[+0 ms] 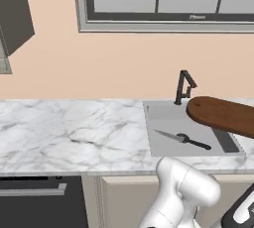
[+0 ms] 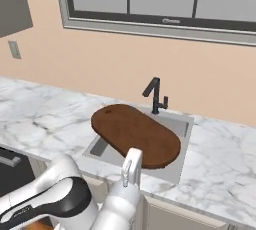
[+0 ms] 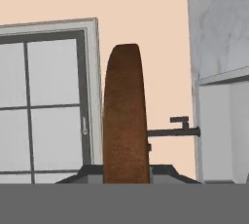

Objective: Move the cutting board and knife to the sink. Then move spray from the cabinet to the counter.

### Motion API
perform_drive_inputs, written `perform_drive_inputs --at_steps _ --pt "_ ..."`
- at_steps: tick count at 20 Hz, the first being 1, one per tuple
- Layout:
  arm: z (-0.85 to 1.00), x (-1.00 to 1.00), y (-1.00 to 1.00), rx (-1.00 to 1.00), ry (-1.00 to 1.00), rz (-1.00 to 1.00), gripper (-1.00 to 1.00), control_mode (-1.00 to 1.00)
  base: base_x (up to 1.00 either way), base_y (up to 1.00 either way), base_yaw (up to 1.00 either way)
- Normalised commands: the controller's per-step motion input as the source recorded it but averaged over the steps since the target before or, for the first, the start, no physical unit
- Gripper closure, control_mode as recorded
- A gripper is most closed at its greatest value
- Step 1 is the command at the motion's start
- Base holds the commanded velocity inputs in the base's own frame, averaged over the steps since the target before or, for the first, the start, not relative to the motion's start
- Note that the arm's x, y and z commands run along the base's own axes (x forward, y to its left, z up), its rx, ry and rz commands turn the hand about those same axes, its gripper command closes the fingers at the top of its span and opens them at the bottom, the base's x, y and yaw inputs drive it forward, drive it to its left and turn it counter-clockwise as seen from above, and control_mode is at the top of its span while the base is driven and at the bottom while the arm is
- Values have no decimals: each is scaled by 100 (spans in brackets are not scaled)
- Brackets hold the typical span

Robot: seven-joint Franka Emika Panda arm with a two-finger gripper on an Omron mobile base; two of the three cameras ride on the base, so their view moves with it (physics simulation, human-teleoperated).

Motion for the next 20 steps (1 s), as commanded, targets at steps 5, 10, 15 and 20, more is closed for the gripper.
perform_drive_inputs --at_steps 5,10,15,20 --pt "-38 91 4 -11 33 0 100 -100 0 0 0" --pt "-35 96 0 -1 37 0 100 -100 0 0 0" --pt "-27 88 0 0 2 0 100 -100 0 0 0" --pt "-29 85 0 0 4 0 100 -100 0 0 0"
